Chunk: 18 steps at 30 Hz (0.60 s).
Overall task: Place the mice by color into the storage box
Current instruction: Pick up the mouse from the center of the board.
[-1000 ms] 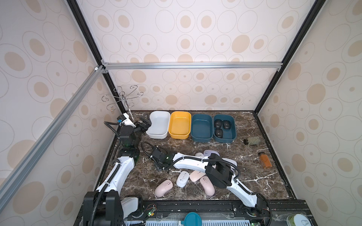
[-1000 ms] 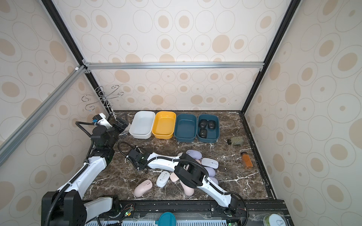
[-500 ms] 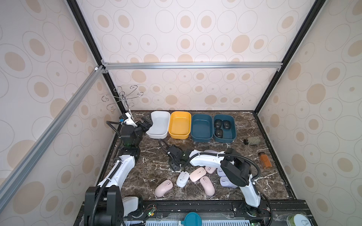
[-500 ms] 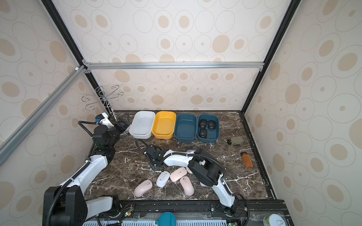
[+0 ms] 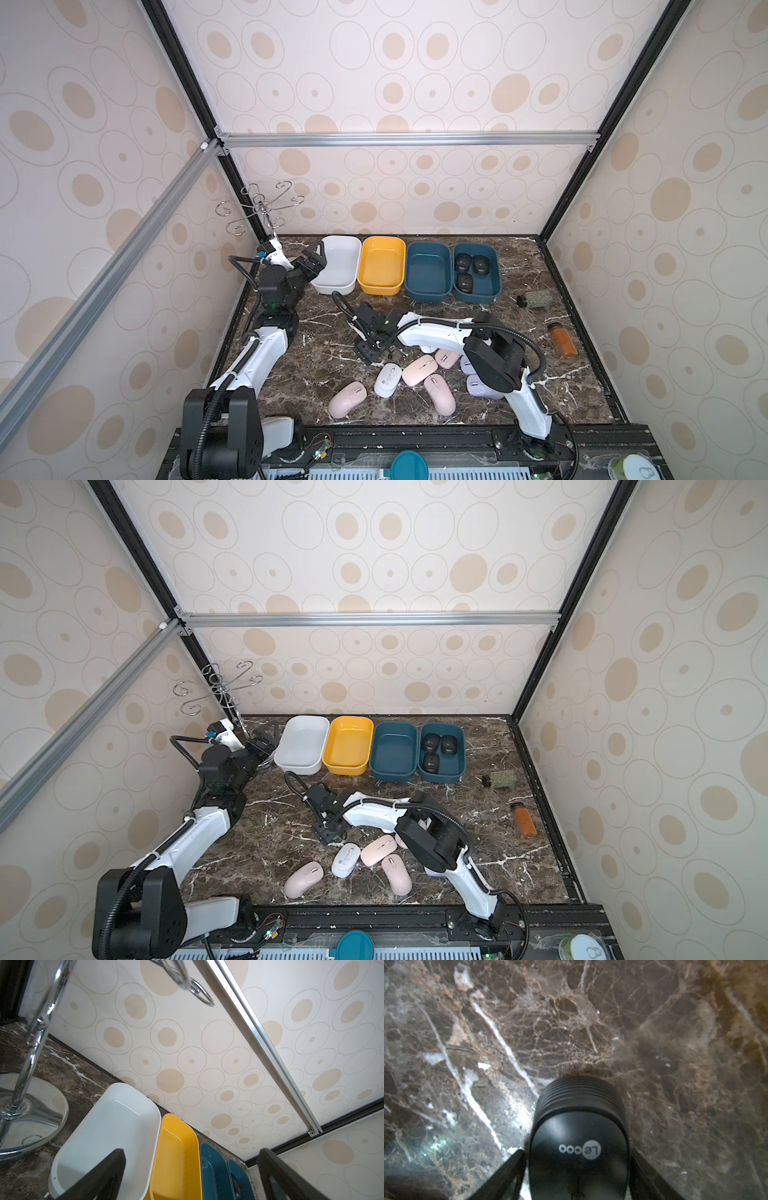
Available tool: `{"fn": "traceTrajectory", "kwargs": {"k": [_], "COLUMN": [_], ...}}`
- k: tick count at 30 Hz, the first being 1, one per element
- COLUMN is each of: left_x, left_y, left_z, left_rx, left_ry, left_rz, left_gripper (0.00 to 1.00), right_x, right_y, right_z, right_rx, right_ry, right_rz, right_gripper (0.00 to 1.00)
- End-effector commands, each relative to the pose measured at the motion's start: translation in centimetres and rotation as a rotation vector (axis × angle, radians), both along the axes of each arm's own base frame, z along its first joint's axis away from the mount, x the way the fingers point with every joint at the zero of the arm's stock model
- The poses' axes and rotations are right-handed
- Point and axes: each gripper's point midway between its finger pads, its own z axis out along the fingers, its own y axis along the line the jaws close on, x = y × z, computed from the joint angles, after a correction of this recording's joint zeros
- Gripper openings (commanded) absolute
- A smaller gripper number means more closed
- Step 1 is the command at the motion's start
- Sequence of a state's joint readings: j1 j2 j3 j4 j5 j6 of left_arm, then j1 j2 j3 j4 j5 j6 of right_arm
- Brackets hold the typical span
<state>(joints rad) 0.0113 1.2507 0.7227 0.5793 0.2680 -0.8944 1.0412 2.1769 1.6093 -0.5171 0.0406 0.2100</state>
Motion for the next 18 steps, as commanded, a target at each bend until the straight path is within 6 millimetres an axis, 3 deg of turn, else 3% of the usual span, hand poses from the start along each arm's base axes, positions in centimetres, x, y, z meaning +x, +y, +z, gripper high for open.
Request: {"fn": "traceTrajectory", "kwargs": {"k": [1,4,11,15,18], "left_x": [0.1,0.1,0.1,0.1,0.0], "left_y": [-0.1,-0.1,-0.3,-0.4,-0.4], "left_z": [0.9,0.9,1.0,0.9,1.1], "left_rx": [-0.013,-0.014,-0.023,-0.029,-0.03], "left_ry": [-0.034,-0.035,-0.041,-0.041,-0.05], "left_rz": [-0.013,-0.014,-0.025,-0.032,-0.034], "left_gripper": [1.0,1.0,1.0,1.0,1.0], "right_x": [-1.5,-1.7,-0.5,1.8,4.1], "right_y": [-2.9,-4.0,-7.7,-9.3,-9.0], "right_z": [-2.1,-1.9,-0.6,0.1,0.5], "right_rx": [-0.109,-0.151,-0.236,-0.245,-0.217], "right_ry": [0.088,0.084,0.013,-0.025,-0.041], "right_rz": [0.002,-0.003,-0.066,-0.14,-0.191], "right_gripper": [0.85,0.9,0.88,0.87,0.86]}}
